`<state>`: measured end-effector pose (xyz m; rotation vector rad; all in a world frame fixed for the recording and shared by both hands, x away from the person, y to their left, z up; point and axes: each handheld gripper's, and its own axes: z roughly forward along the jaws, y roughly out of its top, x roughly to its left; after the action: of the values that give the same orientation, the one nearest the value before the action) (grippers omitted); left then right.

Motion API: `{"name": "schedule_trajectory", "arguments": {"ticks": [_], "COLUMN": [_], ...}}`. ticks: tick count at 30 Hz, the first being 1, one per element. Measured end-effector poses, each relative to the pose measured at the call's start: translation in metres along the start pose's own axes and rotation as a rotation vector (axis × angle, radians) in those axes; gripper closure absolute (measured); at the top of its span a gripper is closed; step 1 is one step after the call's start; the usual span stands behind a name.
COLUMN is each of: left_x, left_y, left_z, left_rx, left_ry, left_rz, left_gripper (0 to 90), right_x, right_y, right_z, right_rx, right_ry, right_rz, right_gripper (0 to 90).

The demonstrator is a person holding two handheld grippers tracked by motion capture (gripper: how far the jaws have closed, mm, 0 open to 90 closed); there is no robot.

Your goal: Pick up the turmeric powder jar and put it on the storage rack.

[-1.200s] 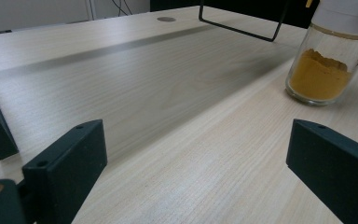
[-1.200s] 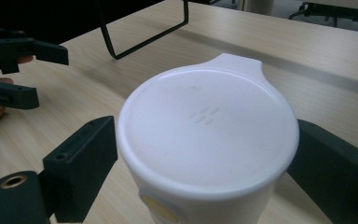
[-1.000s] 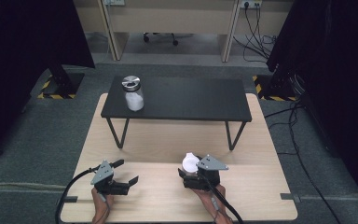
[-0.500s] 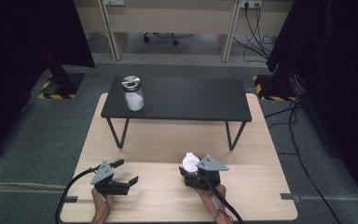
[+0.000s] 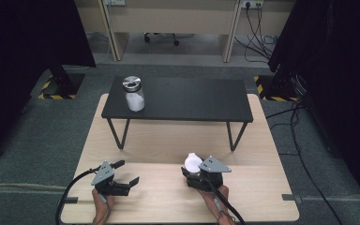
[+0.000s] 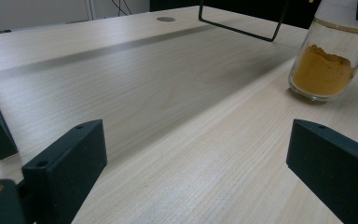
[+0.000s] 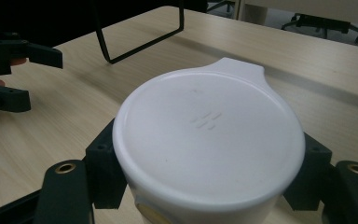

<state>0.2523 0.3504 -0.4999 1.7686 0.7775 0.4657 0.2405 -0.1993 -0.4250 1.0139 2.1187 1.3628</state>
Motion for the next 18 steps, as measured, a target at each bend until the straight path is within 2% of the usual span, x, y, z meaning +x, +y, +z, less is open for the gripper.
{"name": "schedule_trajectory", "arguments": {"ticks": [10, 18], "left_x": [0.0, 0.0], "left_y": [0.0, 0.0], "left_z": [0.0, 0.0], "left_rx": [0.001, 0.001], "left_ry": [0.001, 0.001], "left_rz": [0.0, 0.0], "left_gripper": [4.3, 4.3], "right_x": [0.0, -0.003], "right_y": [0.008, 0.029], "right_z": [-0.01, -0.026], "right_rx": [-0.012, -0.024], "right_ry": [-0.006, 0.006], "right_rz": [-0.018, -0.035], "right_gripper": [30.9, 30.9]}}
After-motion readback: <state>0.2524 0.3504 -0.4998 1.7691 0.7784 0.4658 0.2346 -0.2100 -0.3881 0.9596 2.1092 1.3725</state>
